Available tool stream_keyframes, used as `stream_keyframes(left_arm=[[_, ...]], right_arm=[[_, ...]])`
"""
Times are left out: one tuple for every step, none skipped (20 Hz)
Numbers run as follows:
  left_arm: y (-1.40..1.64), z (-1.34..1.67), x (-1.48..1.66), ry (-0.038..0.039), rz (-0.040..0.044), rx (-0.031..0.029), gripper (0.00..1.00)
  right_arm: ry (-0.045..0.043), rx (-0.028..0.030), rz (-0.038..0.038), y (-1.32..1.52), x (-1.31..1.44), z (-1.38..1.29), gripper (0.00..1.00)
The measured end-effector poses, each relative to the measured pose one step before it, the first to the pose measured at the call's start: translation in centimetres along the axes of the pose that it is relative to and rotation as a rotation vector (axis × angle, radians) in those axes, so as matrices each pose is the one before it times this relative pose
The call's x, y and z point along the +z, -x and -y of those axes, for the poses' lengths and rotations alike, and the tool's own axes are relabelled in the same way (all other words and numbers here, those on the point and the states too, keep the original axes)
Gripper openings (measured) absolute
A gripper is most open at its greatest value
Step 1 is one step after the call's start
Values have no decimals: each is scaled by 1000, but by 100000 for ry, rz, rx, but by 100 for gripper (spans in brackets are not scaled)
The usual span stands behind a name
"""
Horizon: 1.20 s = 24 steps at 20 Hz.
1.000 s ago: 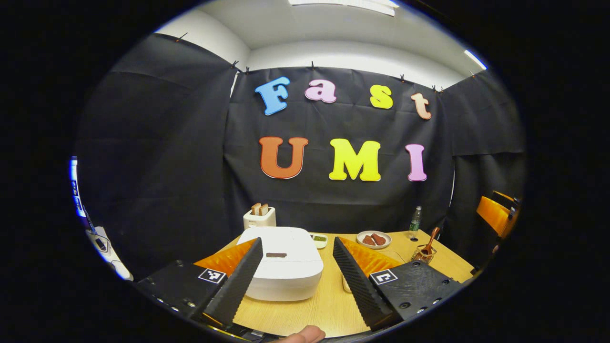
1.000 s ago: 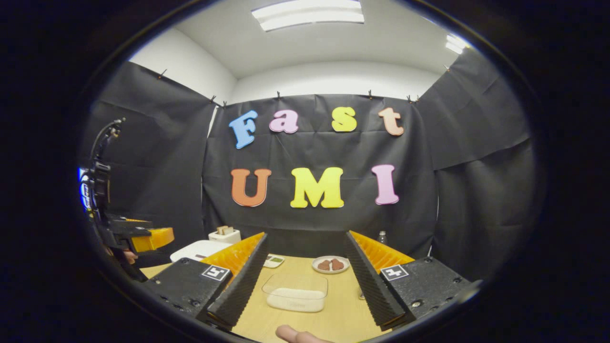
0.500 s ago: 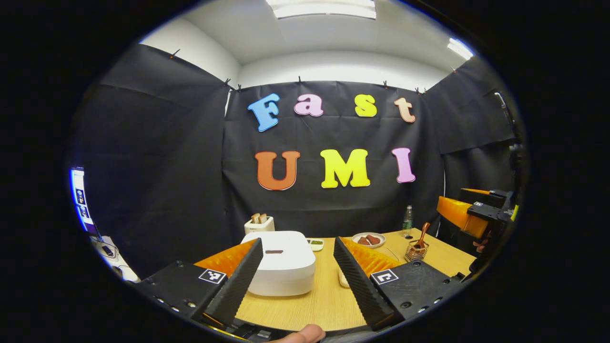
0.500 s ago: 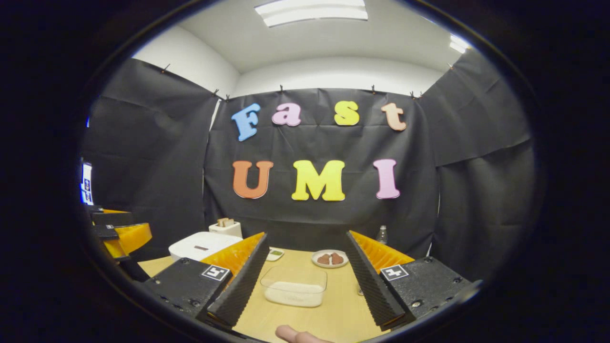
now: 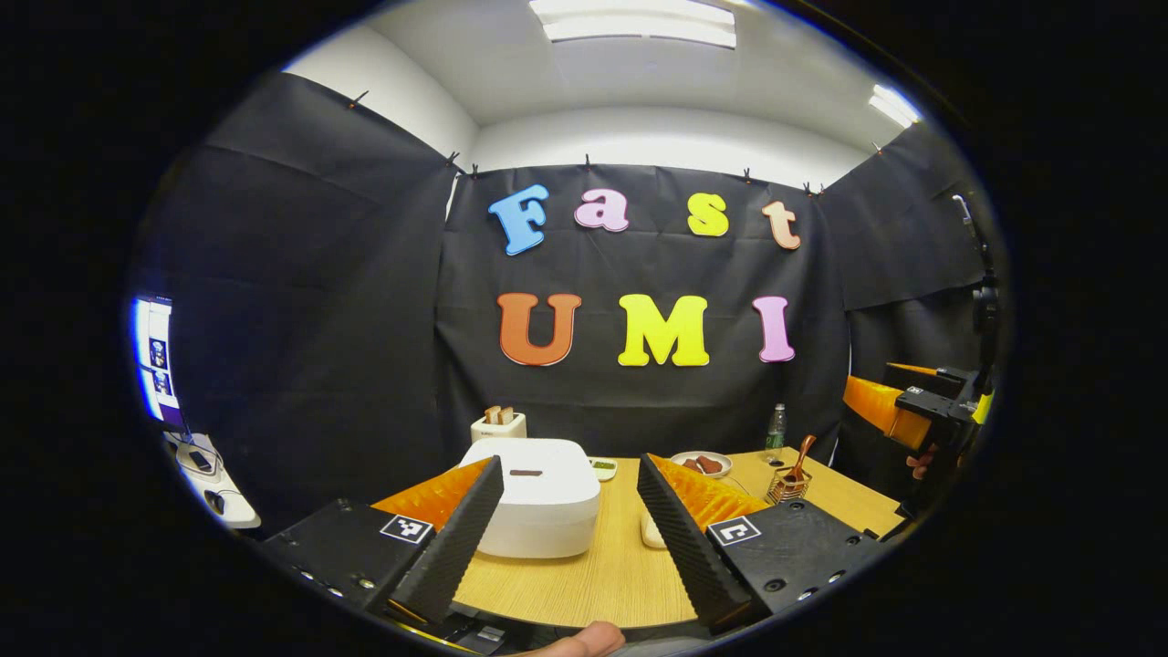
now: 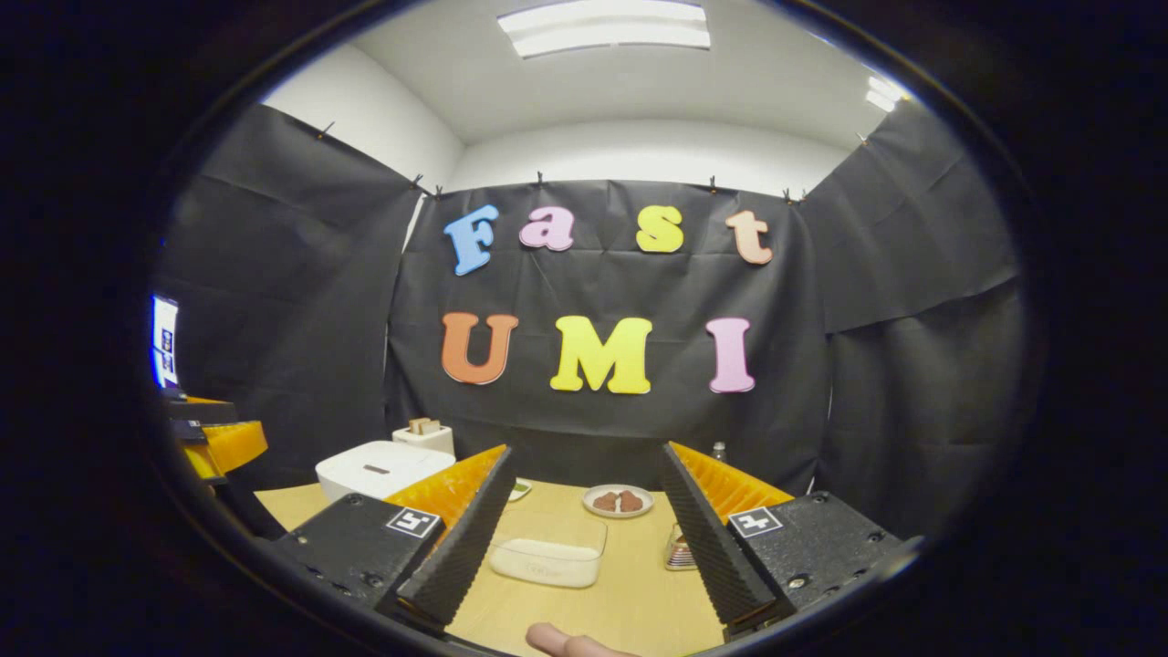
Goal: Close the left gripper, press the button to open the rice cooker; take a wooden spoon from the chopstick holder with the right hand, scoop a spoonful of rice and pour it into the rice cooker, then put the wooden spoon back into the chopstick holder.
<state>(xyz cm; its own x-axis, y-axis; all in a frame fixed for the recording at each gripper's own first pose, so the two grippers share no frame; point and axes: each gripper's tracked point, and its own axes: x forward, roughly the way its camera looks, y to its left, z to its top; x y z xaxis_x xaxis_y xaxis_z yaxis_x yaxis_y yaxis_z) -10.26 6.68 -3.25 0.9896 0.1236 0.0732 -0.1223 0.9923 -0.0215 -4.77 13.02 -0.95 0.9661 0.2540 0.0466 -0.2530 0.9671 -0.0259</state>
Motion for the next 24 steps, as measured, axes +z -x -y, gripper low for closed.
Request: stream_keyframes(left_arm=[[-11,135,192,-393,613,34,94],[51,212,28,-19,346,-382,94],[-8,226,78,232,320,-522,94],[39,167,-7,265,-47,-324,94],[34,75,32,84,96,-111,94],[-16,-77,-3,-2,211,315,94],[-46,-185,104,92,258,844,94],[-44,-122,50,196,53,730,94],[-52,11,65,155,4,-33,94],[18,140,-137,394,-183,-23,94],[-7,47,-73,317,-161,-90,94],[-16,140,-101,-41,165,-317,94],[22,83,103,-242,18,-209,94],[-63,102,-67,-280,154,-9,94],[1,52,101,-252,78,-72,94],[7,6,-85,-127,4,-51,94],[36,139,-36,-144,28,-257,94],[25,78,57,-68,232,-51,94],[-2,-37,-81,-46,-149,104,94],[-50,66,-160,-108,-280,21,94],[-8,-134,18,58,7,428,94],[-112,-119,63,58,116,375,94],[-161,-39,9,36,63,79,94],[99,139,-47,83,146,63,94]], right_arm=[[3,-471,494,153,84,305,99],[-68,-342,208,21,0,316,99],[-165,-208,23,72,-23,231,99],[-230,-233,-6,10,-115,277,99],[-224,-263,-86,95,-25,325,99],[-266,-285,52,45,-62,283,99],[-141,-347,-70,98,22,294,99],[-212,-278,19,15,-69,268,99],[-279,-171,44,30,38,252,99],[-260,-111,0,56,-70,145,99],[-74,-52,92,12,5,173,99],[-7,-123,260,53,60,149,99],[32,-151,171,96,15,157,99],[37,32,149,17,-76,-58,99],[-11,66,-113,14,-33,30,99],[-58,37,-173,16,-142,10,99],[-96,38,-142,-18,-83,54,99],[-72,102,-84,0,-51,16,99],[-183,13,-41,7,-31,42,99],[-285,2,-148,21,-142,81,100],[-302,55,-119,95,-34,83,99],[-292,-15,-126,-50,-96,93,99],[-181,-211,-145,17,-82,160,99],[-212,-238,-32,91,-31,75,99]])
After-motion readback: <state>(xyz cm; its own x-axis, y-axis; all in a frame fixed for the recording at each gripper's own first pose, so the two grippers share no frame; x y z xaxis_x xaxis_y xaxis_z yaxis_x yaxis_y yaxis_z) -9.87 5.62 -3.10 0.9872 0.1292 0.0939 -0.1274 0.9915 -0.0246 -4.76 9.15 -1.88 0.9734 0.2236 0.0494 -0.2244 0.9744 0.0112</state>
